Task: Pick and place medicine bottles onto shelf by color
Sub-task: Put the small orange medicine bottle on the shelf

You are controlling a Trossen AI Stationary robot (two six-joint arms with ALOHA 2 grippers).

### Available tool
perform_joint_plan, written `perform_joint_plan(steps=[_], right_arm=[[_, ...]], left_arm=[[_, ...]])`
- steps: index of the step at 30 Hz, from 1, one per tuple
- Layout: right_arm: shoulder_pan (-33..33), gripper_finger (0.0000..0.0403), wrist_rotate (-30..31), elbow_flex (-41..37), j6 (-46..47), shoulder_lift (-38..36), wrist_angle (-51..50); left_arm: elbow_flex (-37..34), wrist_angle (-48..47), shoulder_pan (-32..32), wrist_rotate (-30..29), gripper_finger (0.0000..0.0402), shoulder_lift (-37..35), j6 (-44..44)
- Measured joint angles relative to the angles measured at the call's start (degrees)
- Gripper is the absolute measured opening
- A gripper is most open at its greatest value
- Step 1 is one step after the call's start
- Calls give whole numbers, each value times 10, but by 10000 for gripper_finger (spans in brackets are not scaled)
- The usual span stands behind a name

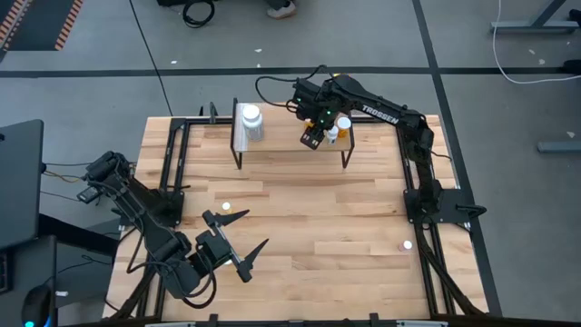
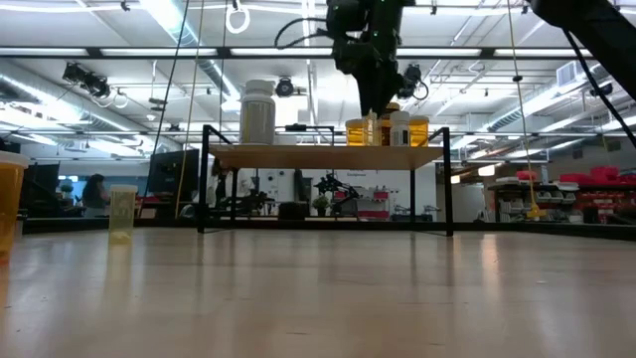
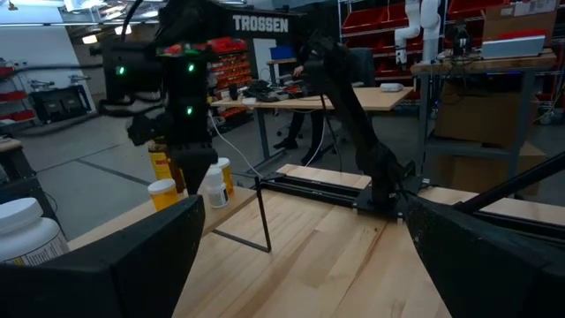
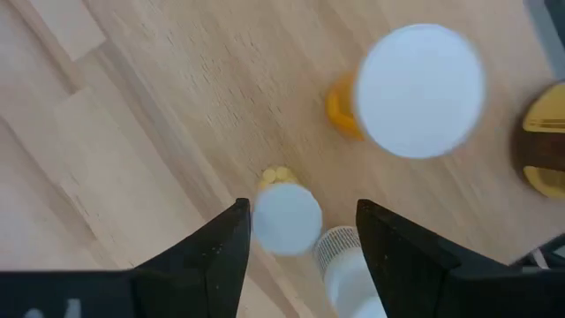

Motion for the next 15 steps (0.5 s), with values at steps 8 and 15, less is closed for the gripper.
perform_joint_plan(steps=[8, 15], right_arm=[[7, 213, 0, 0, 18, -42, -17], [43, 213, -6, 1, 25, -55, -35]], left_arm=[[0, 0, 0, 0, 400, 0, 0], [0, -30, 0, 0, 400, 0, -32]])
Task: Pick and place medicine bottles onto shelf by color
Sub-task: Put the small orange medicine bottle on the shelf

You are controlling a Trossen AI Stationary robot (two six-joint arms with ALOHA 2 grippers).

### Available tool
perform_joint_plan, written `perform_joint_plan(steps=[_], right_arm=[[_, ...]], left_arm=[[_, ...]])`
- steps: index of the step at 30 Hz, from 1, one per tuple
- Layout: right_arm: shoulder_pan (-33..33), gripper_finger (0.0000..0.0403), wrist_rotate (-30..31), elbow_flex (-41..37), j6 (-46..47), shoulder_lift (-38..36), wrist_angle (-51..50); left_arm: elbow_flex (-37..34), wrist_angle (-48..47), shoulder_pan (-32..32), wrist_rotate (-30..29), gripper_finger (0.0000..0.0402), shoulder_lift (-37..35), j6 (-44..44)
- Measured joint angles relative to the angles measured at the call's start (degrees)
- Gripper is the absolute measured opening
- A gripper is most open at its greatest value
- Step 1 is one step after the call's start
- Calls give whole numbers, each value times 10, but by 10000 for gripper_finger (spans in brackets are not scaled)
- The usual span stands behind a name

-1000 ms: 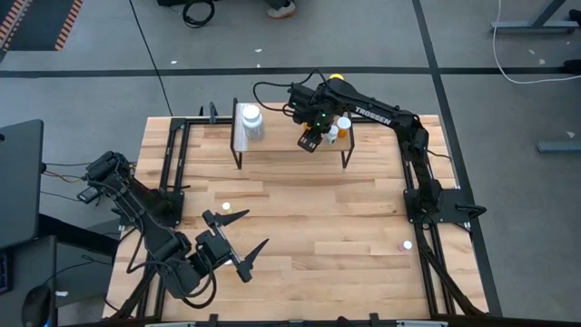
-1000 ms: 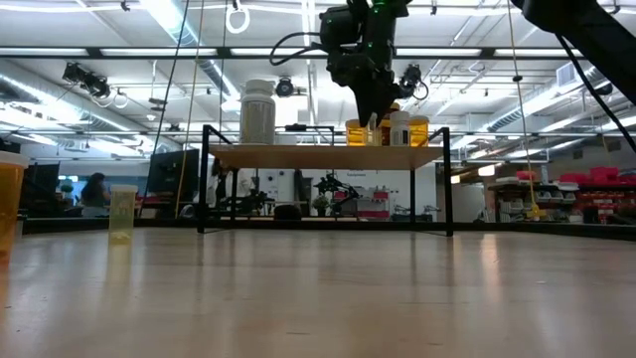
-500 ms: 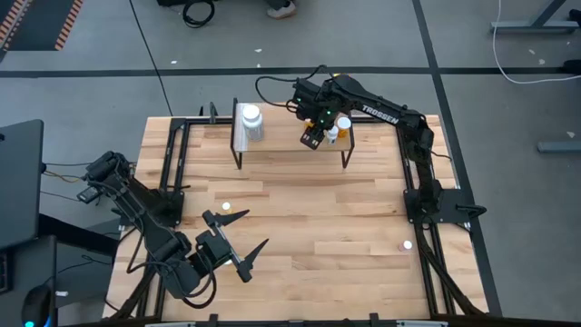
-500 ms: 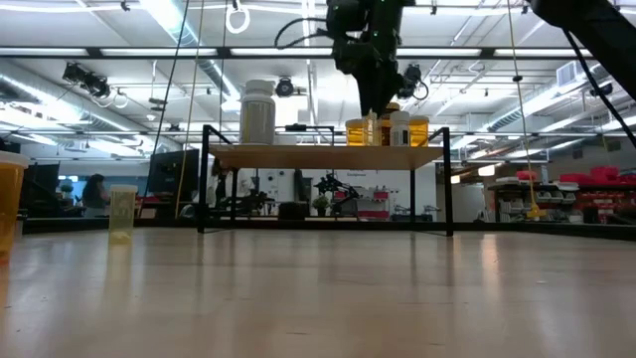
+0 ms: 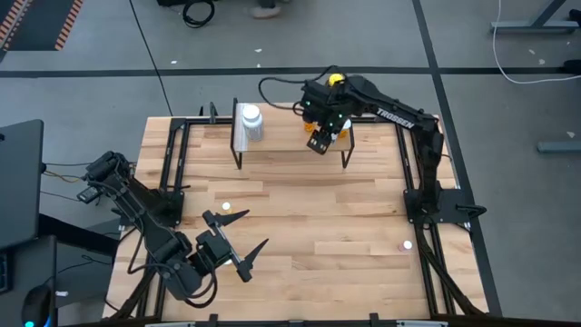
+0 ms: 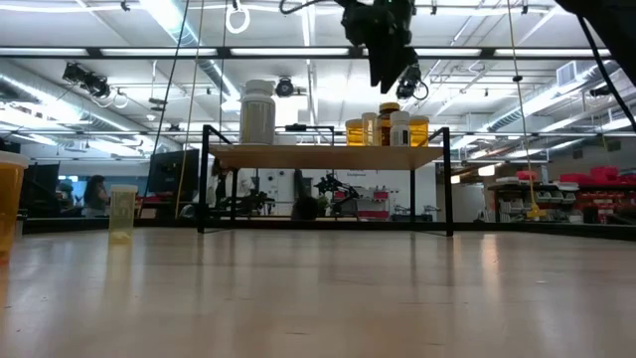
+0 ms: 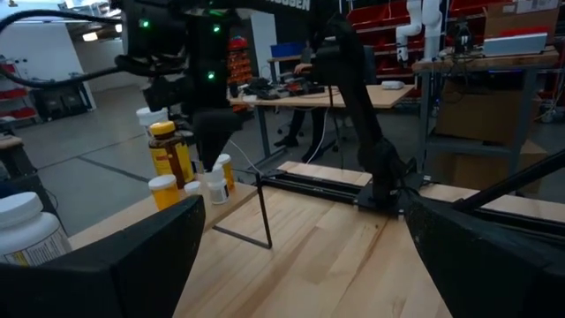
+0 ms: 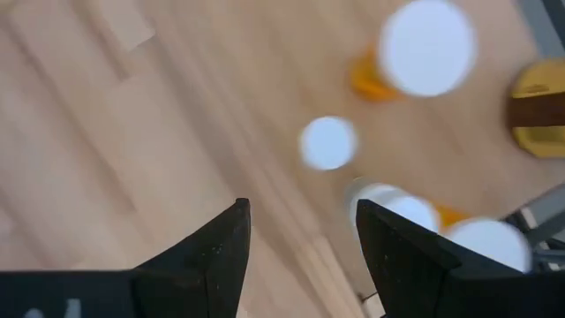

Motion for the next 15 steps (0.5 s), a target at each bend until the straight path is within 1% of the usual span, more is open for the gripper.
perform_joint_plan(steps=[5, 11, 13, 15], right_arm=[[51, 213, -14, 0, 3, 0, 0], [133, 213, -15, 0, 19, 0, 5], [164, 213, -14, -2, 23, 0, 24], [198, 213, -12, -17, 23, -1, 62]], left_arm=[[0, -12, 0, 0, 400, 0, -14], [0, -46, 0, 0, 400, 0, -53], [0, -59, 0, 4, 400, 0, -74], [0, -72, 0, 22, 400, 0, -94]])
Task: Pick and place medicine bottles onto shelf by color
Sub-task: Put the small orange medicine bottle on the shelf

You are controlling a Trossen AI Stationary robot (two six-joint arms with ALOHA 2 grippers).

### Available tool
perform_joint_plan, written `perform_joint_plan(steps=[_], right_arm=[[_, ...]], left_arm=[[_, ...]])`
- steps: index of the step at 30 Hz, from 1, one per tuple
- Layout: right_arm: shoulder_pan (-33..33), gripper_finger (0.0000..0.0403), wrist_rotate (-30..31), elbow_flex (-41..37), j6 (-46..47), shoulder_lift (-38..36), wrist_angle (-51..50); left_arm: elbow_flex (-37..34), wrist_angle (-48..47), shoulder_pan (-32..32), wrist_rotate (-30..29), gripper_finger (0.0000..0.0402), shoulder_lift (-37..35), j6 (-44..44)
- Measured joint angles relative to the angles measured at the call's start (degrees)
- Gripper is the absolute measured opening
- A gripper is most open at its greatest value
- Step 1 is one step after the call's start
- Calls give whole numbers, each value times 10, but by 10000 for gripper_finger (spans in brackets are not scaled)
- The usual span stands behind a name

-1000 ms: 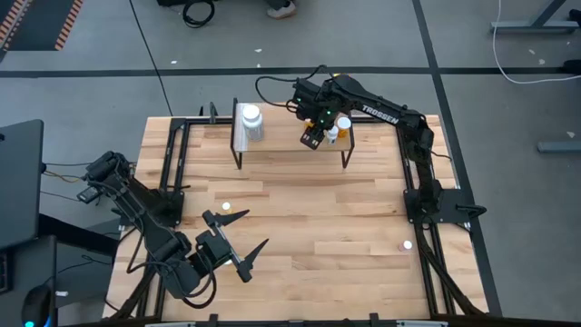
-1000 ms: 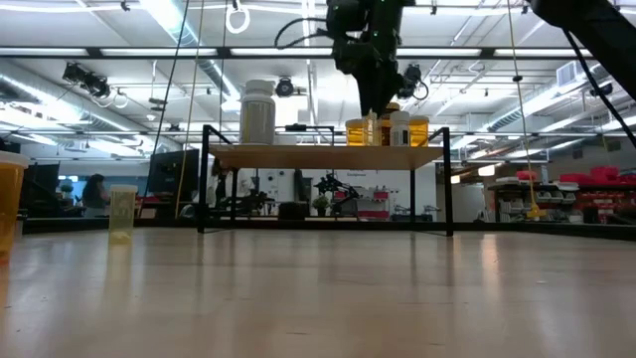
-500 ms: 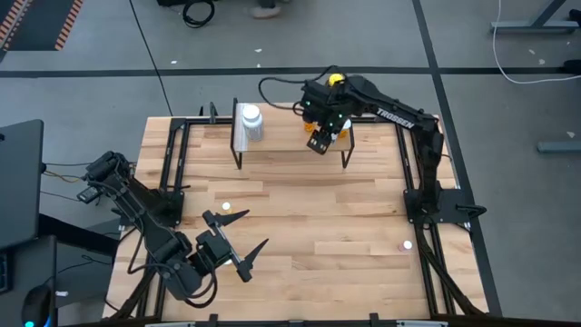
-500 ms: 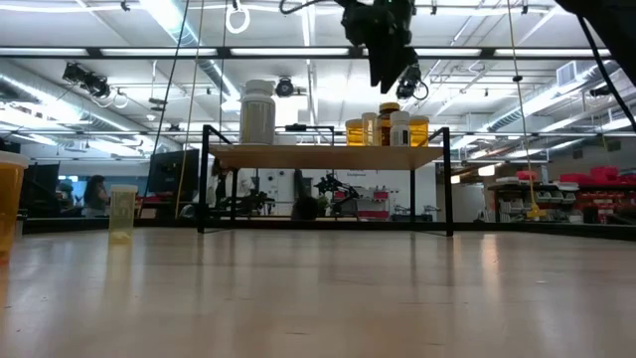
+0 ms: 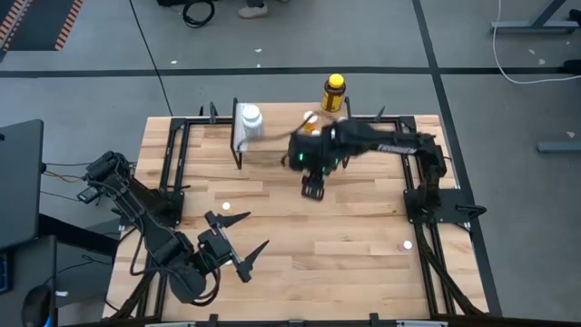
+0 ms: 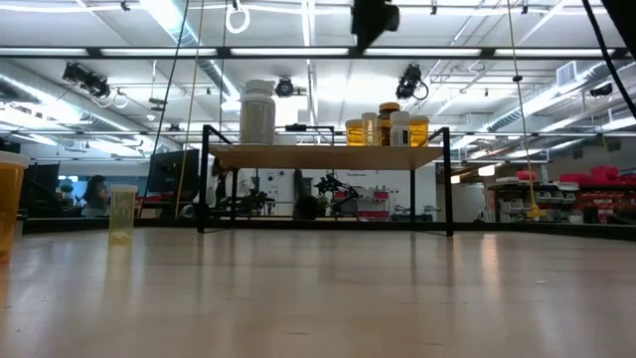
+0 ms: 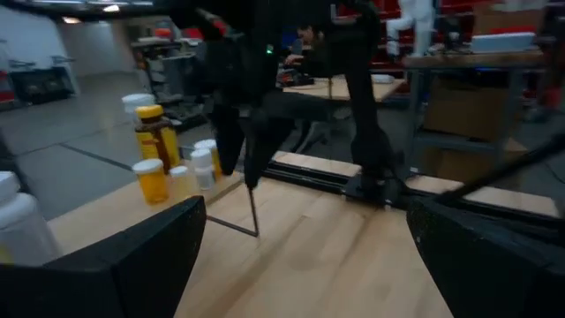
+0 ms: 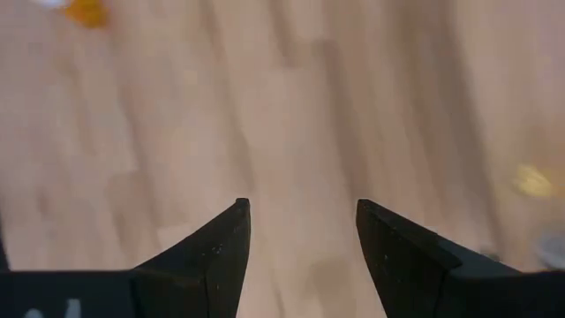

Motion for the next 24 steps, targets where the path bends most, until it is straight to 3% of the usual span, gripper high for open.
perform_joint_plan(steps=[6, 11, 14, 20, 24], right_arm=[[74, 213, 17, -108, -19, 0, 123], [91, 213, -3, -229, -21, 1, 202], [95, 213, -10, -304, -28, -15, 266], [99, 211, -19, -484, -11, -103, 452], [110, 211, -19, -626, 35, -196, 573]], left_arm=[[0, -57, 2, 88, 400, 0, -85], [0, -132, 17, 146, 400, 0, -150], [0, -217, 22, 216, 400, 0, -223], [0, -372, 25, 306, 400, 0, -375], [0, -465, 42, 416, 400, 0, -450]])
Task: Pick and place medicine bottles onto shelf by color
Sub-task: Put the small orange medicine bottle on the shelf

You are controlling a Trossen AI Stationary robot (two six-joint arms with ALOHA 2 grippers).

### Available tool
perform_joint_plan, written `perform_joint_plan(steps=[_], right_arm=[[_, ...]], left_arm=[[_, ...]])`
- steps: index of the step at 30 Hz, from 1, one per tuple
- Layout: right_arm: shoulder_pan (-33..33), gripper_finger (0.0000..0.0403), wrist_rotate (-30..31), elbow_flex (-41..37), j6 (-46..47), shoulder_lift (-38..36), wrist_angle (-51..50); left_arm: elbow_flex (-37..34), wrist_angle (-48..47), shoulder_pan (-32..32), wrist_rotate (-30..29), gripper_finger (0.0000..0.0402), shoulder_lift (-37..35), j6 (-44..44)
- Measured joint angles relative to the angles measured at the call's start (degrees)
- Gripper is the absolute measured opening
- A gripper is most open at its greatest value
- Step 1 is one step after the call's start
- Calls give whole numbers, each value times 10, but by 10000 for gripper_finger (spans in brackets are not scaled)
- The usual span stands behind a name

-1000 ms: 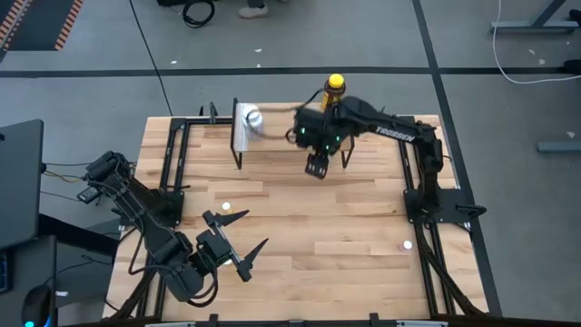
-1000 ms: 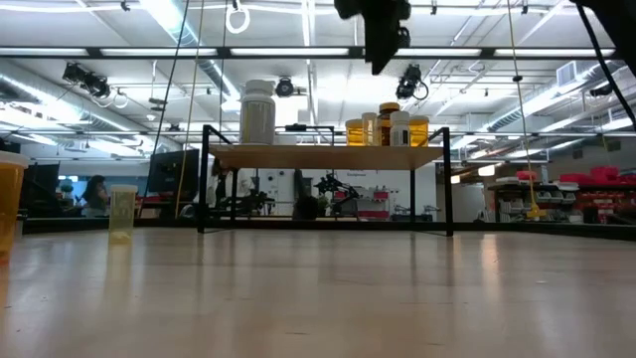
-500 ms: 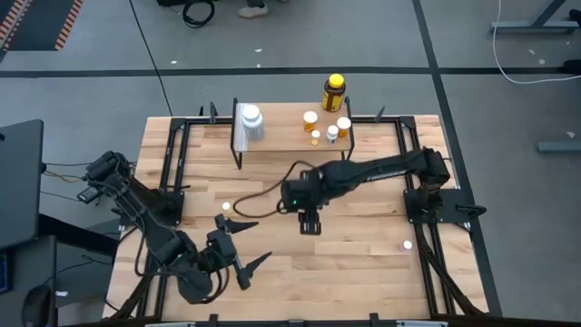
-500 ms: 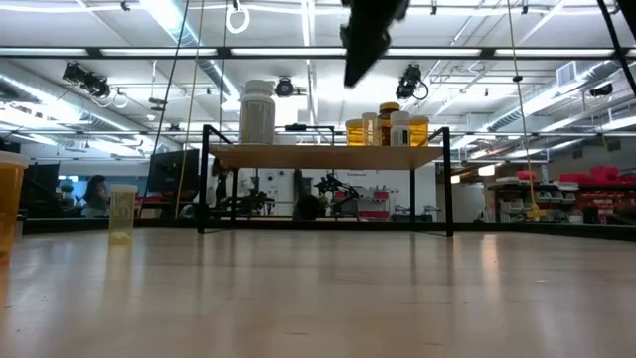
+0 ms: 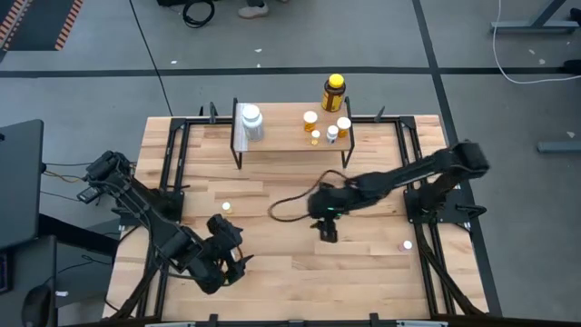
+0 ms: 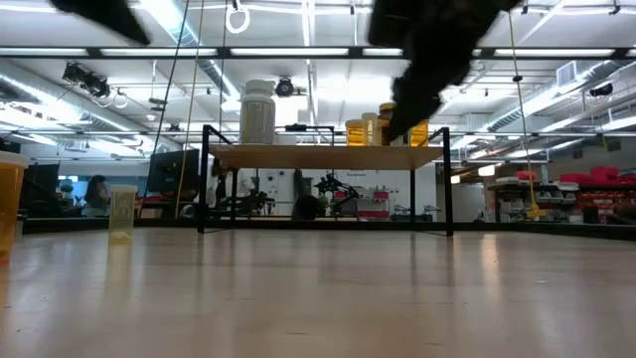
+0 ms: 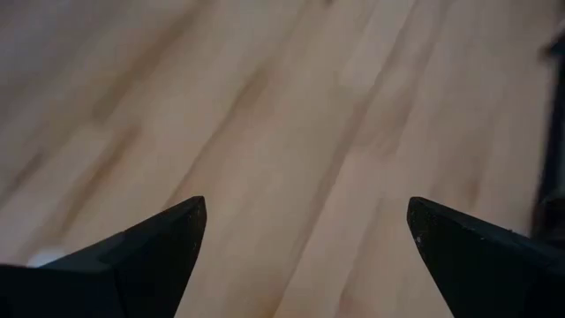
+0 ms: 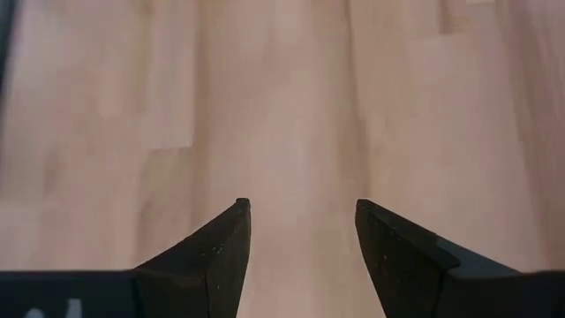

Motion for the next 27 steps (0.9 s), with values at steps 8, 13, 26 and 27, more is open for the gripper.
perform_joint_plan(steps=[8, 13, 26, 27], right_arm=[[67, 211, 16, -239, 83, -138, 277], [106, 211, 51, -315, 80, -155, 369], [129, 214, 96, -361, 5, -139, 436], [129, 214, 96, -363, 4, -139, 436]], left_arm=[[0, -106, 58, 196, 400, 0, -55], [0, -106, 76, 244, 400, 3, -84], [0, -106, 79, 300, 400, 43, -149], [0, -105, 79, 312, 400, 43, -158]])
